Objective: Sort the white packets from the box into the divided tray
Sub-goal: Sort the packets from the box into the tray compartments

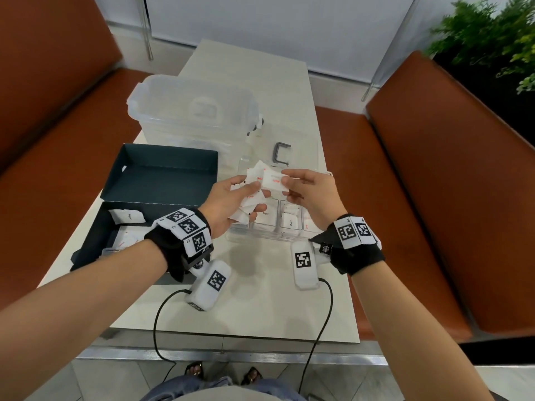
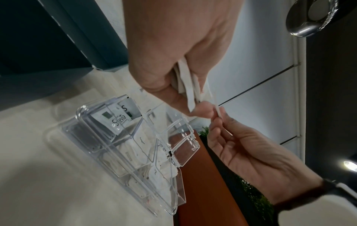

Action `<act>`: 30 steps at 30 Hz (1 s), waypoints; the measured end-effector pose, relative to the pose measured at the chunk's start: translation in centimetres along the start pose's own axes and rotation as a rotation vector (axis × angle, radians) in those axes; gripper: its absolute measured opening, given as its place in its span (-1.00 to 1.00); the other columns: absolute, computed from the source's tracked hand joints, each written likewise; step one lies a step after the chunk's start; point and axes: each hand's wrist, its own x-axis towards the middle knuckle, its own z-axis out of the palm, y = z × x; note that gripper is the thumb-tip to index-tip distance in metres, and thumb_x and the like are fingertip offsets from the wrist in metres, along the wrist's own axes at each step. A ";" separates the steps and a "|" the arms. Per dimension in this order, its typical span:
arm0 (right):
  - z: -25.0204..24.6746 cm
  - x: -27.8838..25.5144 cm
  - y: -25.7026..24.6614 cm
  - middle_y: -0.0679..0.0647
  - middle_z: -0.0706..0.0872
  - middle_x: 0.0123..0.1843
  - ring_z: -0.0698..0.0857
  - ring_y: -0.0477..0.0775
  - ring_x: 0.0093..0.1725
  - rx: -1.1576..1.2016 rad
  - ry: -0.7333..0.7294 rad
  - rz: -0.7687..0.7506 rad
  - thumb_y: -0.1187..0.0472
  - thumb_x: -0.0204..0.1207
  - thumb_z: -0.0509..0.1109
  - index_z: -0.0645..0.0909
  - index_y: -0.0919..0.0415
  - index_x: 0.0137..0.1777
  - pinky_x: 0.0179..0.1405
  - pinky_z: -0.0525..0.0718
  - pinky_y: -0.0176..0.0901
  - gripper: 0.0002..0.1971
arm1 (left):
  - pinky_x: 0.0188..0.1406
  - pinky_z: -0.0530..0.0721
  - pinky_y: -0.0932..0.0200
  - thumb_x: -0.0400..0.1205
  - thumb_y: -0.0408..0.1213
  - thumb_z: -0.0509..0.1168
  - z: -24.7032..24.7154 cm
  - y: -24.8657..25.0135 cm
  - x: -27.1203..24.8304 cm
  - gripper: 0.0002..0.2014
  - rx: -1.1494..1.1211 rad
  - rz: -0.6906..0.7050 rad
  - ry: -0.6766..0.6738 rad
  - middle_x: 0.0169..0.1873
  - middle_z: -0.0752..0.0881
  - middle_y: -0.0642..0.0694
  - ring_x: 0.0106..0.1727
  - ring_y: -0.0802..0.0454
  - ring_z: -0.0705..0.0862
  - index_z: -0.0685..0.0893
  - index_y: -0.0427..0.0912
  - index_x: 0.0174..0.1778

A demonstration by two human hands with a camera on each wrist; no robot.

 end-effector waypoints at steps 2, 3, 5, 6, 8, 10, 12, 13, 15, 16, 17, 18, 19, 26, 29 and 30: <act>0.7 -0.2 0.2 0.14 0.74 -0.25 0.67 -0.05 -0.38 0.025 -0.018 0.022 0.38 0.48 0.50 0.70 0.38 0.09 -0.32 0.69 -0.31 -0.80 | -0.52 0.66 0.21 0.60 -0.32 0.43 0.2 -0.2 0.1 -0.71 0.012 0.013 0.013 -0.06 0.83 -0.28 -0.35 -0.12 0.78 0.64 -0.27 0.23; 0.9 -0.2 0.3 0.12 0.72 -0.28 0.65 -0.05 -0.37 0.013 -0.020 0.028 0.37 0.48 0.50 0.70 0.39 0.07 -0.32 0.68 -0.30 -0.81 | -0.52 0.65 0.20 0.58 -0.34 0.45 0.3 -0.3 0.0 -0.70 0.028 0.021 0.011 -0.09 0.83 -0.29 -0.36 -0.12 0.78 0.65 -0.28 0.21; 1.1 -0.2 0.3 0.07 0.71 -0.29 0.65 -0.06 -0.35 -0.042 -0.020 0.037 0.32 0.48 0.51 0.71 0.32 -0.02 -0.32 0.67 -0.27 -0.88 | -0.50 0.66 0.19 0.54 -0.39 0.49 0.3 -0.4 0.0 -0.70 0.069 0.034 -0.008 -0.12 0.84 -0.27 -0.36 -0.12 0.78 0.66 -0.27 0.17; 1.1 -0.2 0.2 0.06 0.73 -0.28 0.67 -0.06 -0.35 -0.078 -0.024 0.039 0.29 0.49 0.51 0.70 0.27 -0.05 -0.32 0.67 -0.26 -0.92 | -0.49 0.66 0.18 0.53 -0.41 0.49 0.3 -0.4 0.0 -0.71 0.090 0.037 -0.023 -0.11 0.84 -0.25 -0.34 -0.12 0.79 0.67 -0.26 0.16; 0.9 -0.1 0.0 0.05 0.76 -0.27 0.70 -0.06 -0.37 -0.157 -0.037 0.023 0.28 0.51 0.49 0.68 0.20 -0.11 -0.34 0.68 -0.27 -0.97 | -0.48 0.68 0.19 0.55 -0.41 0.47 0.3 -0.1 0.0 -0.74 0.113 0.015 -0.056 -0.08 0.84 -0.24 -0.30 -0.11 0.80 0.68 -0.27 0.15; 0.5 0.1 -0.1 0.07 0.76 -0.30 0.71 -0.05 -0.40 -0.249 -0.038 -0.022 0.28 0.51 0.49 0.67 0.16 -0.14 -0.35 0.70 -0.25 -0.95 | -0.51 0.66 0.22 0.61 -0.34 0.41 0.2 0.4 -0.1 -0.77 0.085 -0.038 -0.074 -0.04 0.82 -0.26 -0.29 -0.10 0.80 0.68 -0.31 0.17; 0.3 0.2 -0.2 0.08 0.76 -0.33 0.70 -0.05 -0.41 -0.314 -0.033 -0.063 0.29 0.49 0.51 0.69 0.16 -0.14 -0.32 0.73 -0.24 -0.95 | -0.53 0.65 0.24 0.66 -0.22 0.34 0.3 0.8 -0.1 -0.76 0.052 -0.087 -0.079 -0.05 0.82 -0.28 -0.29 -0.10 0.81 0.69 -0.30 0.15; 0.2 0.2 -0.2 0.07 0.76 -0.34 0.70 -0.06 -0.41 -0.333 -0.034 -0.077 0.29 0.48 0.52 0.70 0.15 -0.14 -0.32 0.74 -0.24 -0.94 | -0.53 0.65 0.23 0.68 -0.16 0.31 0.4 0.9 -0.1 -0.74 0.047 -0.101 -0.082 -0.05 0.82 -0.28 -0.28 -0.10 0.81 0.70 -0.27 0.13; 0.2 0.2 -0.3 0.06 0.75 -0.38 0.71 -0.06 -0.43 -0.353 -0.037 -0.097 0.29 0.47 0.53 0.72 0.12 -0.14 -0.36 0.73 -0.25 -0.93 | -0.54 0.65 0.22 0.71 -0.13 0.27 0.4 1.1 -0.1 -0.72 0.039 -0.112 -0.077 -0.07 0.83 -0.28 -0.28 -0.11 0.81 0.68 -0.27 0.16; 0.2 0.2 -0.3 0.07 0.75 -0.38 0.71 -0.05 -0.44 -0.350 -0.036 -0.101 0.30 0.46 0.53 0.73 0.14 -0.11 -0.39 0.72 -0.25 -0.93 | -0.54 0.66 0.22 0.72 -0.15 0.27 0.4 1.1 -0.1 -0.71 0.030 -0.115 -0.067 -0.07 0.83 -0.29 -0.28 -0.11 0.81 0.66 -0.30 0.20; 0.1 0.2 -0.4 0.11 0.75 -0.38 0.71 -0.04 -0.46 -0.342 -0.032 -0.106 0.32 0.46 0.53 0.74 0.18 -0.08 -0.41 0.72 -0.23 -0.91 | -0.53 0.67 0.22 0.71 -0.19 0.29 0.3 1.1 0.0 -0.71 0.022 -0.116 -0.054 -0.07 0.83 -0.29 -0.28 -0.11 0.81 0.65 -0.32 0.24; 0.1 0.2 -0.5 0.14 0.75 -0.37 0.71 -0.03 -0.47 -0.336 -0.022 -0.112 0.34 0.45 0.53 0.74 0.22 -0.04 -0.43 0.73 -0.22 -0.89 | -0.52 0.67 0.21 0.70 -0.23 0.31 0.2 1.1 0.0 -0.70 0.015 -0.113 -0.046 -0.07 0.83 -0.29 -0.28 -0.10 0.81 0.64 -0.33 0.27; 0.1 0.2 -0.6 0.18 0.75 -0.36 0.72 -0.03 -0.48 -0.336 -0.008 -0.123 0.36 0.43 0.54 0.73 0.26 -0.03 -0.43 0.74 -0.21 -0.87 | -0.52 0.68 0.21 0.69 -0.26 0.33 0.1 1.1 0.0 -0.70 0.008 -0.107 -0.042 -0.08 0.83 -0.28 -0.28 -0.09 0.81 0.64 -0.34 0.29; -0.3 0.6 -1.3 0.14 0.75 -0.36 0.69 -0.08 -0.45 -0.516 0.009 -0.259 0.37 0.43 0.53 0.79 0.28 -0.08 -0.30 0.79 -0.23 -0.91 | -0.52 0.71 0.19 0.66 -0.36 0.36 0.0 1.1 0.0 -0.71 -0.024 -0.084 -0.032 -0.16 0.83 -0.30 -0.33 -0.12 0.81 0.61 -0.35 0.28; 0.0 1.0 -1.1 0.01 0.75 -0.36 0.63 -0.23 -0.47 -0.615 -0.016 -0.314 0.30 0.41 0.56 0.81 0.14 -0.14 -0.28 0.69 -0.46 -0.93 | -0.52 0.71 0.20 0.67 -0.35 0.33 0.1 1.2 0.2 -0.76 -0.027 -0.091 -0.041 -0.17 0.83 -0.31 -0.33 -0.10 0.80 0.63 -0.35 0.24; 0.2 1.0 -1.1 -0.04 0.75 -0.35 0.63 -0.26 -0.46 -0.644 -0.024 -0.333 0.28 0.40 0.57 0.81 0.11 -0.15 -0.29 0.61 -0.55 -0.93 | -0.51 0.72 0.20 0.67 -0.36 0.33 0.2 1.2 0.2 -0.77 -0.027 -0.094 -0.042 -0.15 0.82 -0.33 -0.32 -0.10 0.81 0.63 -0.35 0.22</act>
